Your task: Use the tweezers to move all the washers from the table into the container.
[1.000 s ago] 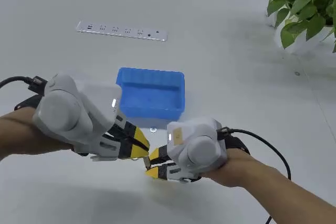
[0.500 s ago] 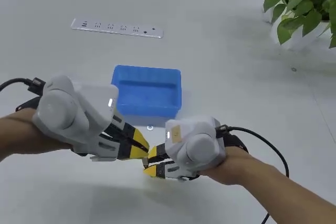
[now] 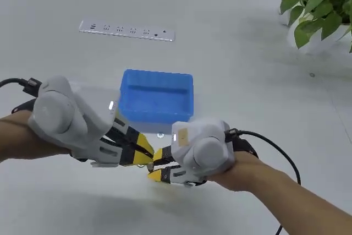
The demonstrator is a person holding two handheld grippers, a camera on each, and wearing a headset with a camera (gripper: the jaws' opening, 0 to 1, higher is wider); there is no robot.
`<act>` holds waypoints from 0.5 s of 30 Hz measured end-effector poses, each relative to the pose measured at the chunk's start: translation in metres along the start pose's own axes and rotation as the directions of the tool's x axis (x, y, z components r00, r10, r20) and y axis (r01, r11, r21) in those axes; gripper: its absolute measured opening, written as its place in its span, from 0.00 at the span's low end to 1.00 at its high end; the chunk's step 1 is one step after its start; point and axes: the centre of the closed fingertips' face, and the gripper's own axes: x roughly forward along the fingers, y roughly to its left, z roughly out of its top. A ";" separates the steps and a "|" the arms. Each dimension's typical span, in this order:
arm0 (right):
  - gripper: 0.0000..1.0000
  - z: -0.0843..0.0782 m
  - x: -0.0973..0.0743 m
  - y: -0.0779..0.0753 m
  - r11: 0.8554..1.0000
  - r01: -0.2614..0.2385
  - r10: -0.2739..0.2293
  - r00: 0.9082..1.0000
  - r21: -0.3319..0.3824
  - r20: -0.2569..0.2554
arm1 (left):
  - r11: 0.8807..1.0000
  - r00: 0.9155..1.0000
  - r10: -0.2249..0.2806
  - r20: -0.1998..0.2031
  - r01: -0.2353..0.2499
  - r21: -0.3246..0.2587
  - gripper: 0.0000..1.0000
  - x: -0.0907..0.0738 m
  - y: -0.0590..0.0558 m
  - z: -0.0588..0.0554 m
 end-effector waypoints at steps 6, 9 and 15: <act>0.14 0.003 0.002 -0.002 1.000 0.003 -0.003 1.000 -0.004 0.004 | 1.000 1.000 0.007 0.001 -0.007 -0.003 0.06 -0.004 0.002 0.000; 0.14 0.004 0.005 -0.004 1.000 0.005 -0.005 1.000 -0.006 0.006 | 1.000 1.000 0.010 -0.004 -0.010 -0.003 0.06 -0.005 0.004 -0.001; 0.14 0.008 0.008 -0.011 1.000 0.017 -0.017 1.000 -0.009 0.015 | 1.000 1.000 0.020 -0.007 -0.020 -0.005 0.06 -0.009 0.009 -0.005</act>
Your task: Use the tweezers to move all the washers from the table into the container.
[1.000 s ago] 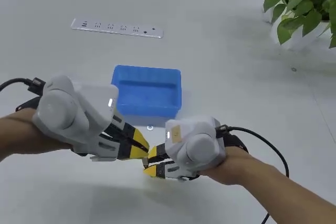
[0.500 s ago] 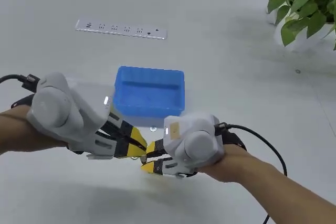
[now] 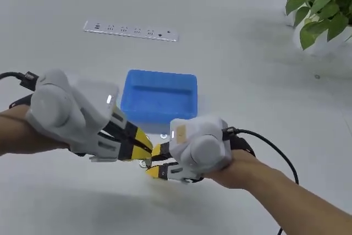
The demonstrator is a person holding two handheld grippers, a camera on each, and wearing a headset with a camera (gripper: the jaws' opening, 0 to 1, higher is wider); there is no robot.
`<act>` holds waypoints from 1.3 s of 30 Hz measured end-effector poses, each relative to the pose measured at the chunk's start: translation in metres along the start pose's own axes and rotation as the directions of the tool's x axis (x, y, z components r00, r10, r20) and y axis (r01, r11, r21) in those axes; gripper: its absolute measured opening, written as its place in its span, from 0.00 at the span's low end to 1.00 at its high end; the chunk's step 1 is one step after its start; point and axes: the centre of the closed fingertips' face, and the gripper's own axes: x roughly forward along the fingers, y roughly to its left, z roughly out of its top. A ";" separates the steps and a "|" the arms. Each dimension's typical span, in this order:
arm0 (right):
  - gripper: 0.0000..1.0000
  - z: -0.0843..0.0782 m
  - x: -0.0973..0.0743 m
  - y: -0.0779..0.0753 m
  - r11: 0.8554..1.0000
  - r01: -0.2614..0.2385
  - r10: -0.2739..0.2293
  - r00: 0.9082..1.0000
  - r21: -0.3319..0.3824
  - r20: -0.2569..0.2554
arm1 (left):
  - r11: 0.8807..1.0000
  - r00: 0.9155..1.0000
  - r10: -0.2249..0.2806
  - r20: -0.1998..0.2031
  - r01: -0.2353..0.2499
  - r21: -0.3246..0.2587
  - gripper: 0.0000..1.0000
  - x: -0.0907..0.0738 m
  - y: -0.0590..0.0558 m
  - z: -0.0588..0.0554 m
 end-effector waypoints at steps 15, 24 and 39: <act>0.14 0.004 0.011 -0.004 1.000 -0.008 0.008 1.000 0.006 0.006 | 1.000 1.000 0.009 -0.018 -0.010 -0.024 0.06 -0.002 0.005 -0.013; 0.13 0.006 0.013 -0.007 1.000 -0.004 0.004 1.000 0.016 0.013 | 0.999 1.000 0.007 -0.012 -0.007 -0.035 0.06 -0.003 0.011 -0.017; 0.10 0.004 0.013 -0.008 0.999 0.001 -0.002 1.000 0.051 0.009 | 0.999 1.000 0.010 -0.002 -0.010 -0.053 0.06 -0.001 0.013 -0.014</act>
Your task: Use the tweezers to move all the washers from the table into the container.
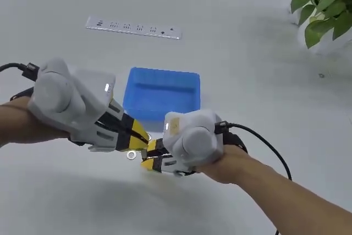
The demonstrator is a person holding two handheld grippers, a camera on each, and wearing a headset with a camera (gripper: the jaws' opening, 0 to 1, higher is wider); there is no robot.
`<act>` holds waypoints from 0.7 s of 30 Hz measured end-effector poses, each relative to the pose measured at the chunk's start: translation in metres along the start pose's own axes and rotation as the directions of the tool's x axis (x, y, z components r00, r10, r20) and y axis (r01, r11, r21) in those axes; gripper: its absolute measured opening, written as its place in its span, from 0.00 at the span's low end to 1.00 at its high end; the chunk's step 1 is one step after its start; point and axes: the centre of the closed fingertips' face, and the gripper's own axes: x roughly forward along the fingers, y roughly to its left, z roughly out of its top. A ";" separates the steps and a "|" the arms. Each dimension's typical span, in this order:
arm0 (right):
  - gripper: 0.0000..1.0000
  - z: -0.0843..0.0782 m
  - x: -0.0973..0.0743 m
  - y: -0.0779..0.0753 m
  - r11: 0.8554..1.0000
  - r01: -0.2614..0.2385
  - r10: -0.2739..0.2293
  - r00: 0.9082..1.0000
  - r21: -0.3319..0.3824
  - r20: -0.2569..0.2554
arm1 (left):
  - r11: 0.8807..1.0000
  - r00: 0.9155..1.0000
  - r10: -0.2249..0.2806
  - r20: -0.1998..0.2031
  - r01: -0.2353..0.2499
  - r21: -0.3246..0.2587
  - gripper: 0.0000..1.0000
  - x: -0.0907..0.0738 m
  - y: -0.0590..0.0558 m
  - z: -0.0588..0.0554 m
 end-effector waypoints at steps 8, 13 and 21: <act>0.10 0.002 -0.002 0.001 1.000 0.000 0.000 1.000 0.001 0.005 | 1.000 1.000 0.001 -0.003 -0.001 0.004 0.06 -0.002 -0.002 0.002; 0.10 0.005 -0.005 0.001 1.000 0.004 -0.004 1.000 -0.003 0.007 | 1.000 1.000 0.006 -0.002 -0.006 0.008 0.06 -0.005 -0.001 0.004; 0.10 0.012 -0.012 0.001 1.000 0.009 -0.009 1.000 -0.018 0.007 | 1.000 1.000 0.015 0.004 -0.015 0.015 0.06 -0.011 -0.003 0.013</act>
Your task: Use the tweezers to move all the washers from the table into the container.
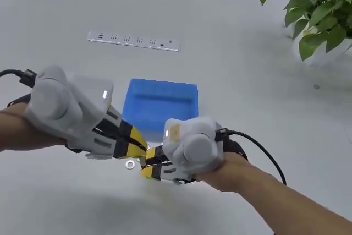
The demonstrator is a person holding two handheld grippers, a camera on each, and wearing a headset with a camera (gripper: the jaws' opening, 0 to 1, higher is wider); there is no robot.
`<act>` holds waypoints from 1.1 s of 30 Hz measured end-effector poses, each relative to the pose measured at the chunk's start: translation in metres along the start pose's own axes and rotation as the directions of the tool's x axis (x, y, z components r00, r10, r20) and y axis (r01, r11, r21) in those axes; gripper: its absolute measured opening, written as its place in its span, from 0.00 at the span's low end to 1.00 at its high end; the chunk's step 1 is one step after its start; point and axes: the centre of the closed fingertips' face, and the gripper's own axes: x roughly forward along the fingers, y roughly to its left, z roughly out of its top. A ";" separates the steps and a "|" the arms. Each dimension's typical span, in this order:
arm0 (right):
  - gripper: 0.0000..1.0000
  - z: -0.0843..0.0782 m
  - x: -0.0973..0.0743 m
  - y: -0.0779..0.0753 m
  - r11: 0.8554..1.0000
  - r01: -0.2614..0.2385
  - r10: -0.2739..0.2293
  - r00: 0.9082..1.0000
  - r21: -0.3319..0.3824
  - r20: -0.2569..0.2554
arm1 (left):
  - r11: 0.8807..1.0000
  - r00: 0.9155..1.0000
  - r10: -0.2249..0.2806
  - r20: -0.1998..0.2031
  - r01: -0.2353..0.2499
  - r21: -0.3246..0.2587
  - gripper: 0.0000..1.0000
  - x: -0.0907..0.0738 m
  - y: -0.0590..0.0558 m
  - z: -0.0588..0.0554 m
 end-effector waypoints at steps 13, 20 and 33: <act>0.10 0.014 -0.016 -0.005 0.999 0.025 -0.025 1.000 -0.023 0.001 | 1.000 1.000 0.018 0.010 -0.018 0.019 0.06 -0.011 0.003 0.018; 0.10 0.022 -0.029 -0.015 0.998 0.048 -0.048 0.999 -0.039 0.003 | 0.999 0.999 0.032 0.021 -0.033 0.033 0.06 -0.018 0.011 0.031; 0.10 0.030 -0.045 -0.037 0.995 0.083 -0.083 0.996 -0.058 0.012 | 0.997 0.999 0.040 0.030 -0.042 0.064 0.06 -0.025 0.030 0.047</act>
